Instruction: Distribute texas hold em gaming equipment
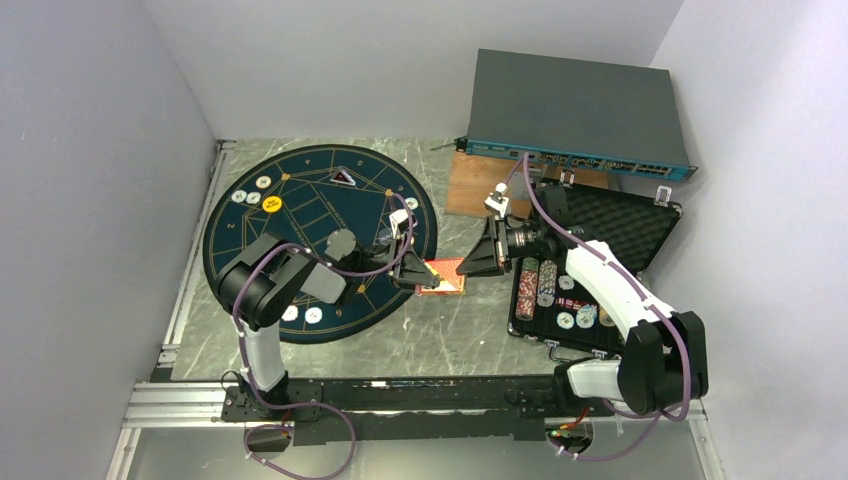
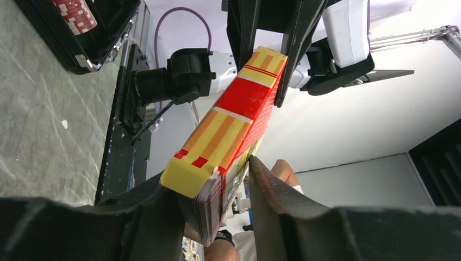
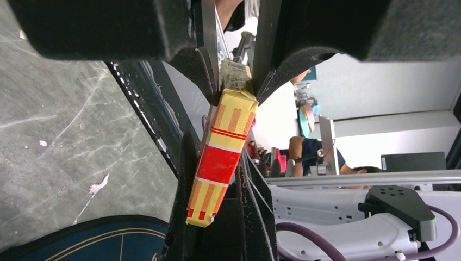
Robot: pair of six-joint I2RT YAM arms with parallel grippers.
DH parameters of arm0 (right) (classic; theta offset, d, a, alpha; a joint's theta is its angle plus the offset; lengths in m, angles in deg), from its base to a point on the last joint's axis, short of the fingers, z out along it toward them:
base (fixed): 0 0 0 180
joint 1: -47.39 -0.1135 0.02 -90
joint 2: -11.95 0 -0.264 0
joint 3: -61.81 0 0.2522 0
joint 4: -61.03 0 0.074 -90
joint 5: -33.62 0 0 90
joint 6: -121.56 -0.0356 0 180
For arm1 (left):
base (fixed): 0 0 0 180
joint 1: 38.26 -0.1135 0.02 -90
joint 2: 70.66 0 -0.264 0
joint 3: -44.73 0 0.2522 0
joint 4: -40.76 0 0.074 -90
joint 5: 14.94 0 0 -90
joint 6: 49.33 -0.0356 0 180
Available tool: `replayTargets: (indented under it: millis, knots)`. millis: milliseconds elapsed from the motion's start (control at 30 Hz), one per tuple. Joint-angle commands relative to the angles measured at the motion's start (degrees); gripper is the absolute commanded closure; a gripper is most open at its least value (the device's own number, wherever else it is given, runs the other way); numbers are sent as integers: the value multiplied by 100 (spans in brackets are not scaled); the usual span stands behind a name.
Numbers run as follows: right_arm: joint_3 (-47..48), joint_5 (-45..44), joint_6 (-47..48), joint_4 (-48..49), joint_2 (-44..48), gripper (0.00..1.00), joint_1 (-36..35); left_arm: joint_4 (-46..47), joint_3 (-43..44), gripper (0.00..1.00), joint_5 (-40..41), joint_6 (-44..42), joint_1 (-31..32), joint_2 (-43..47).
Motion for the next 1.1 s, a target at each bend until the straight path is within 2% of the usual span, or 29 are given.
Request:
replayTargets:
  millis: [0,67,100,167,200,300,400,567,733,867,967,1000,1067]
  knots:
    - [211,68,487,-388,43,73,19,893,147,59,17,-87,8,80]
    - [228,131,627,-505,-28,68,5,892,162,74,-26,-125,1,124]
    - [271,-50,807,-664,-20,61,30,893,161,82,-38,-140,-7,149]
    - [581,-437,1720,-1460,-68,35,65,890,122,98,-42,-185,-38,234]
    - [814,-700,2208,-1881,-100,24,66,880,107,100,-80,-196,-44,274]
    - [1379,-1507,3311,-2377,86,2,66,869,125,100,-197,-107,-87,317]
    - [1656,-2373,4434,-2330,540,0,-239,540,149,100,-316,-139,-106,359]
    - [1629,-4610,6206,-2405,796,0,-2154,-190,274,100,-554,-410,-37,416]
    - [1568,-5724,6546,-2297,557,0,-3320,-1130,270,100,-602,-1021,43,752]
    - [1542,-6184,6657,-2158,276,0,-3701,-1829,256,100,-597,-1453,52,1009]
    - [1549,-6481,6709,-2118,9,1,-3900,-1887,245,100,-601,-1457,57,1054]
    - [1555,-6583,6693,-2088,-71,2,-3932,-1999,257,100,-620,-1531,56,1076]
    - [1628,-6648,6704,-2103,-171,16,-3950,-2313,275,100,-648,-1708,52,1145]
